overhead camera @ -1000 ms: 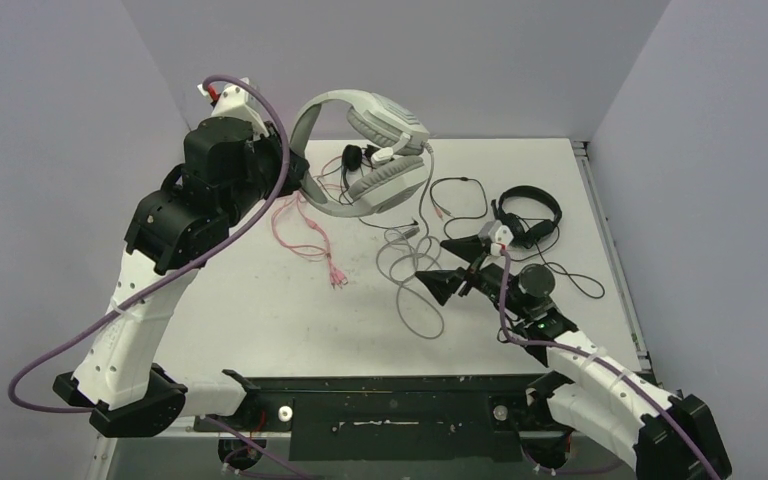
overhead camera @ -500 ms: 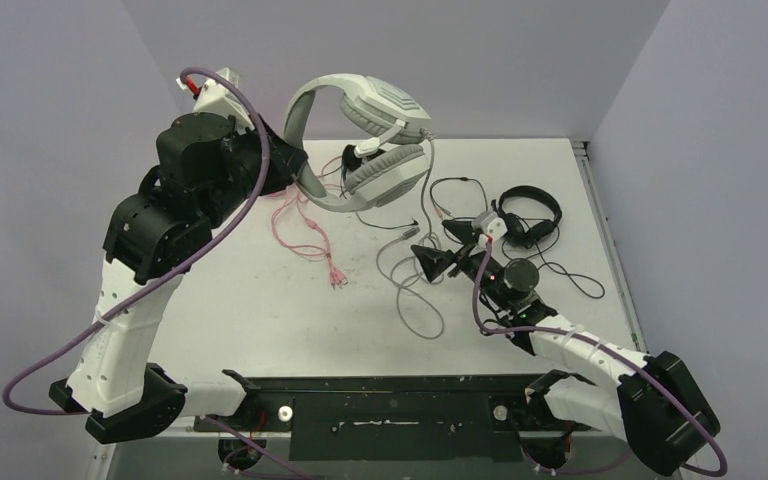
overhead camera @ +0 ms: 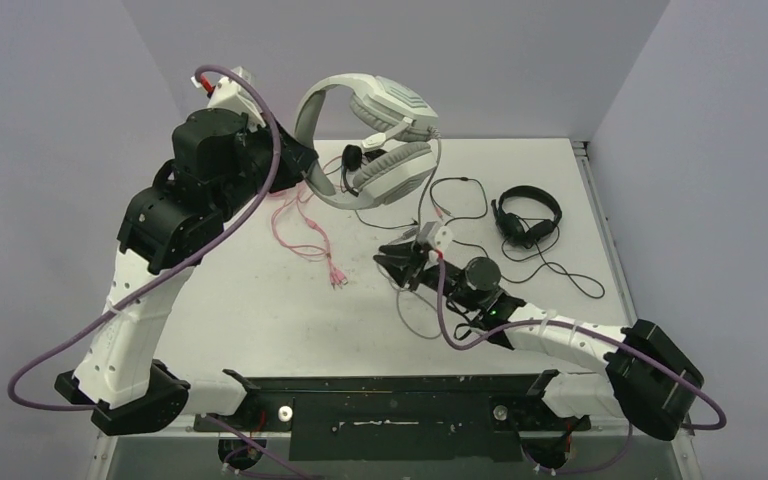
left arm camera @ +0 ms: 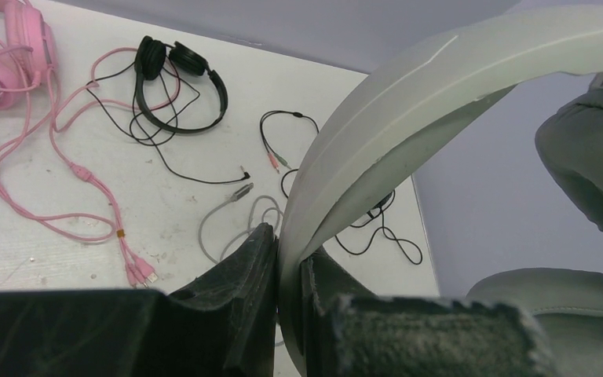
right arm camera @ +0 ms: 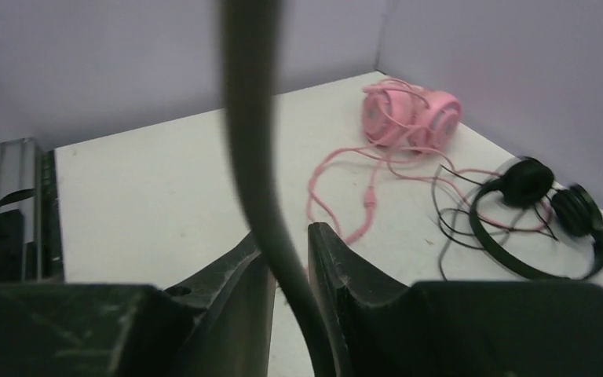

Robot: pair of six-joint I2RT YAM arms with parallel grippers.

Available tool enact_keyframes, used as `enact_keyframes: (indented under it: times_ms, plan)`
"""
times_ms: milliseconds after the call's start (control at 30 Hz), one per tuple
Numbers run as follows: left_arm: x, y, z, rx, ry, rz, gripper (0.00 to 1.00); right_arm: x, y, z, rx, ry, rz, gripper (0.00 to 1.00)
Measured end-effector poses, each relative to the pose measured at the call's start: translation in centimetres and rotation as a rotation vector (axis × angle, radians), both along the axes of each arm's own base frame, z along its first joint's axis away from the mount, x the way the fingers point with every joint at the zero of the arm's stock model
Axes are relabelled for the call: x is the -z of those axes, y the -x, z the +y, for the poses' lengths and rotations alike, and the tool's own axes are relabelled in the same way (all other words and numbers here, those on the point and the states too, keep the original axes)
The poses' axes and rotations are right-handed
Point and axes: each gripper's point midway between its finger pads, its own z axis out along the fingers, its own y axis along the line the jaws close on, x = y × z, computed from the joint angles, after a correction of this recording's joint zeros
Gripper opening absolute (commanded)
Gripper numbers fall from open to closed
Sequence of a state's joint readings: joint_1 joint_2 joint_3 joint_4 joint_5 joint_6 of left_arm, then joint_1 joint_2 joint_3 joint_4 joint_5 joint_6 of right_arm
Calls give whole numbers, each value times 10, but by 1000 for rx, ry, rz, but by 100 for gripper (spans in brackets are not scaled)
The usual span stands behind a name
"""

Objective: Wrap the headphones
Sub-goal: Wrap the headphones cable around the headphones.

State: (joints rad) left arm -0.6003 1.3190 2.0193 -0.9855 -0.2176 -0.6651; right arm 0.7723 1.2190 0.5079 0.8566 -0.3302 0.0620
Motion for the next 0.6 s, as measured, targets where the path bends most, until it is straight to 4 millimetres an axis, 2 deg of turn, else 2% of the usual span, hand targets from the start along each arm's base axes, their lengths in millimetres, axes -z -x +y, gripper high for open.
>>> enact_keyframes:
  times_ms: [100, 267, 333, 433, 500, 600]
  plan:
    - [10, -9, -2, -13, -3, 9, 0, -8, 36, 34, -112, 7, -31, 16]
    - [41, -42, -1, -74, -31, 42, 0, -4, 88, 65, -228, 34, -44, 11]
    - [56, -57, -3, -95, -30, 45, 0, -1, 102, 71, -254, 47, -36, 10]
    - [94, -78, -9, -117, -25, 59, 0, -3, 119, 81, -281, 63, -24, 9]
    - [121, -85, -13, -121, -39, 83, 0, -13, 126, 89, -294, 68, -30, 8]
    - [148, -91, -14, -131, -66, 95, 0, -33, 134, 100, -308, 54, -58, 9]
